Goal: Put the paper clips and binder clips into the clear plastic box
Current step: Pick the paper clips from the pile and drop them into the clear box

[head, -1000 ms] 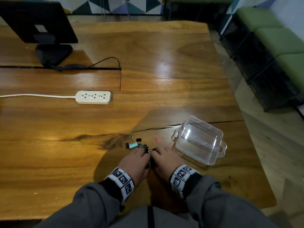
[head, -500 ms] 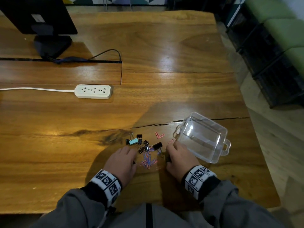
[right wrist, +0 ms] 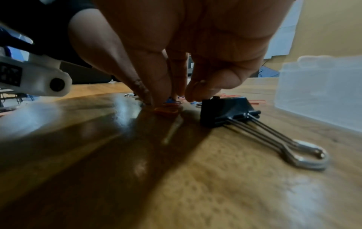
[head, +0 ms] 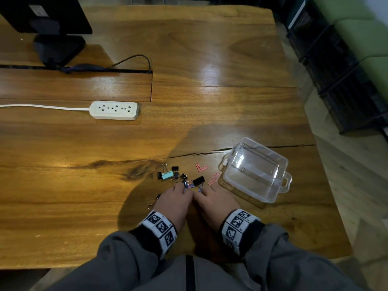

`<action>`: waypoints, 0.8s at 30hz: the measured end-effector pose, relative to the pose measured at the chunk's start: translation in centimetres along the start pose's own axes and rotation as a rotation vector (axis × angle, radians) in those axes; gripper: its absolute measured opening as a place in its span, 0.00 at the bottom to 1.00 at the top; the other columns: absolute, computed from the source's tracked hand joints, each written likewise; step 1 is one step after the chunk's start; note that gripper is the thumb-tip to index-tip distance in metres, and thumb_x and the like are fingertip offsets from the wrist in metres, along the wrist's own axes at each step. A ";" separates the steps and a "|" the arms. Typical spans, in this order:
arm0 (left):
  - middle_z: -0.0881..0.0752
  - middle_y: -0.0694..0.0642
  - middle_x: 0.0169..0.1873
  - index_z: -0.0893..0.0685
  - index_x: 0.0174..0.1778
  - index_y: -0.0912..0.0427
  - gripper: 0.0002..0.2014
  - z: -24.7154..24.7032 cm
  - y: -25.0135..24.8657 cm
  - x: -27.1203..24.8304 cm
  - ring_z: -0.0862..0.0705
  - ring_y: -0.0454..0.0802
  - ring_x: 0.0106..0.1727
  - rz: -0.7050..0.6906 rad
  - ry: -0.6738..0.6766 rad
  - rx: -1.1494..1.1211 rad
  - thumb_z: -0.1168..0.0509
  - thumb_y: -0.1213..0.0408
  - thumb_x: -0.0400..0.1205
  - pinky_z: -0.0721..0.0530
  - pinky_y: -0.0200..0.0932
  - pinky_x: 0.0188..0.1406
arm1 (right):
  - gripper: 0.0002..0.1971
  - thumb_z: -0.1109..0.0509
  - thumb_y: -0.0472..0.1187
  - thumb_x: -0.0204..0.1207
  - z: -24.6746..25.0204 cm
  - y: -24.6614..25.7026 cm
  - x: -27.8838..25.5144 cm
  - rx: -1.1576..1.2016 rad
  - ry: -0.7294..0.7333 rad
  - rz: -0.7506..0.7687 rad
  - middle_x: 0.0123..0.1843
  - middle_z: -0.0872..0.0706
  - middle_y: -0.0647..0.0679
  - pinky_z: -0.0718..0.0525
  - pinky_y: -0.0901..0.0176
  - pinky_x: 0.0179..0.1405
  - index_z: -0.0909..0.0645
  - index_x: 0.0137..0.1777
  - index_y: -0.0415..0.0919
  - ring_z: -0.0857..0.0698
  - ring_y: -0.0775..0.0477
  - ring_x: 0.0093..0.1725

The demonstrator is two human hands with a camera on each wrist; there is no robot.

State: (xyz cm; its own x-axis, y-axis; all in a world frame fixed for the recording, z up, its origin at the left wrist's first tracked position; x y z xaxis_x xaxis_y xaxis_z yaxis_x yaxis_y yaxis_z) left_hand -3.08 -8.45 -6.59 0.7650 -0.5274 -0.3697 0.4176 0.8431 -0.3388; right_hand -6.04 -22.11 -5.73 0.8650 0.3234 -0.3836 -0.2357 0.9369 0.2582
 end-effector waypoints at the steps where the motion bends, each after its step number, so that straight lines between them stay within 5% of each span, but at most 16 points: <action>1: 0.24 0.54 0.53 0.25 0.59 0.50 0.15 0.0 0.3 0.1 0.24 0.51 0.50 0.012 0.004 -0.022 0.32 0.68 0.80 0.20 0.46 0.49 | 0.19 0.30 0.39 0.78 -0.1 0.0 0.4 -0.023 0.027 0.000 0.65 0.21 0.38 0.22 0.42 0.63 0.26 0.68 0.41 0.23 0.36 0.63; 13: 0.30 0.49 0.43 0.22 0.54 0.50 0.13 0.1 1.1 0.7 0.26 0.50 0.45 0.121 0.039 -0.124 0.33 0.71 0.79 0.21 0.46 0.46 | 0.22 0.26 0.39 0.76 -0.7 0.2 2.9 -0.044 0.108 -0.080 0.64 0.20 0.39 0.24 0.43 0.64 0.27 0.68 0.41 0.23 0.37 0.62; 19: 0.25 0.50 0.43 0.20 0.51 0.47 0.11 0.7 0.9 0.9 0.20 0.54 0.48 0.126 0.092 -0.171 0.36 0.70 0.80 0.19 0.48 0.46 | 0.16 0.29 0.40 0.78 -0.2 0.6 2.5 -0.026 0.092 -0.076 0.60 0.17 0.40 0.21 0.45 0.61 0.23 0.65 0.39 0.20 0.38 0.60; 24: 0.23 0.46 0.36 0.23 0.35 0.52 0.11 3.8 0.0 1.3 0.22 0.47 0.40 0.140 0.018 -0.230 0.35 0.73 0.78 0.32 0.37 0.31 | 0.02 0.33 0.40 0.81 3.7 -1.3 -0.7 0.305 -0.118 -0.269 0.44 0.16 0.49 0.18 0.55 0.43 0.21 0.46 0.45 0.18 0.46 0.45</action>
State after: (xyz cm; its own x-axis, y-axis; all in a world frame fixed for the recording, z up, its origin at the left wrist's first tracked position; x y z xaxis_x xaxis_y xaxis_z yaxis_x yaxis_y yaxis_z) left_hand -0.28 -8.77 -3.78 0.7977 -0.4105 -0.4417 0.1840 0.8633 -0.4699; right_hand -4.75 -24.06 -2.53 0.9266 0.0384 -0.3741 0.1322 0.8980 0.4197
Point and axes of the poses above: each hand's wrist, its own x-axis towards the middle knuckle, its own z-axis out of the back of the hand, y = z × x, the point moved 2 cm from there along x, towards the middle knuckle
